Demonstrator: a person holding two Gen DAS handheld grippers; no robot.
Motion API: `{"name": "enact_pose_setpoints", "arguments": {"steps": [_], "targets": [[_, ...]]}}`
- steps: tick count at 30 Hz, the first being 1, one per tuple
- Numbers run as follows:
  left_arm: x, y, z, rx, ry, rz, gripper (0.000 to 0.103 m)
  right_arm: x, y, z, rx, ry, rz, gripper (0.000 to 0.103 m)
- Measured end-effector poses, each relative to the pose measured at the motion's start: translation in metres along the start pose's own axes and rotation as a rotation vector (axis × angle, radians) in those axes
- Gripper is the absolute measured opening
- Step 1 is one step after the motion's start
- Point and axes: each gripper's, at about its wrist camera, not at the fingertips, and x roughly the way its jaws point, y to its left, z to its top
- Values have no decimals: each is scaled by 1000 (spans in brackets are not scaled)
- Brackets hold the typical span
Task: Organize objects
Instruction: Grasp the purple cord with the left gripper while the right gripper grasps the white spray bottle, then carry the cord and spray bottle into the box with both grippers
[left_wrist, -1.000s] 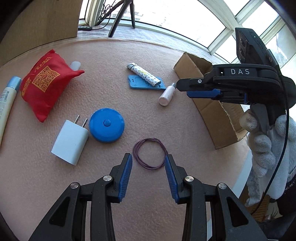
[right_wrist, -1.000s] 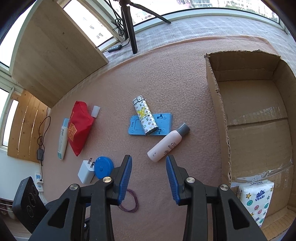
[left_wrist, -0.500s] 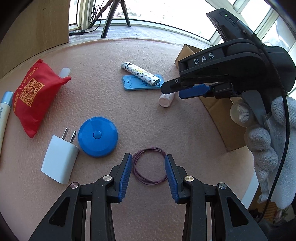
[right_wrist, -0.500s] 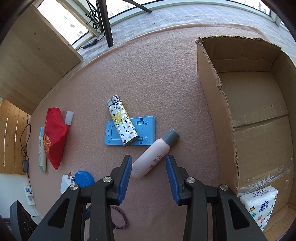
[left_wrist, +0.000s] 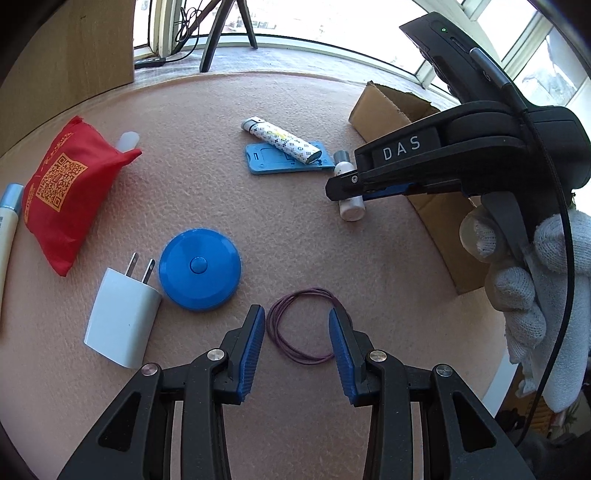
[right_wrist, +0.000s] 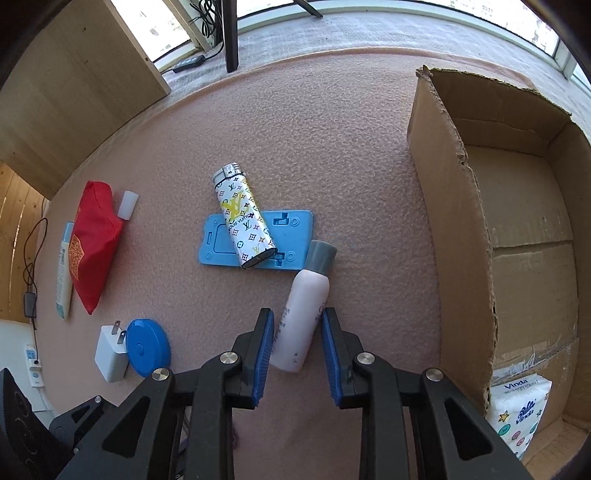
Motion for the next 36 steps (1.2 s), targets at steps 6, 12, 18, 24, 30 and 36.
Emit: {"name": "enact_pose_setpoints", "arguments": {"steps": [6, 12, 18, 24, 30, 36], "targets": [[6, -6, 3, 18, 15, 28, 38, -8, -3, -34, -41, 5, 36, 18], [10, -12, 8, 49, 21, 75, 25, -15, -7, -56, -60, -4, 42, 18], [10, -13, 4, 75, 19, 112, 4, -14, -2, -63, -113, -20, 17, 18], [10, -14, 2, 71, 0, 131, 3, -15, -5, -64, -122, -28, 32, 18], [-4, -8, 0, 0, -28, 104, 3, -25, -3, -66, -141, -63, 40, 18], [-33, -8, 3, -33, -91, 98, 3, -44, -1, -67, -160, -106, 51, 18]]}}
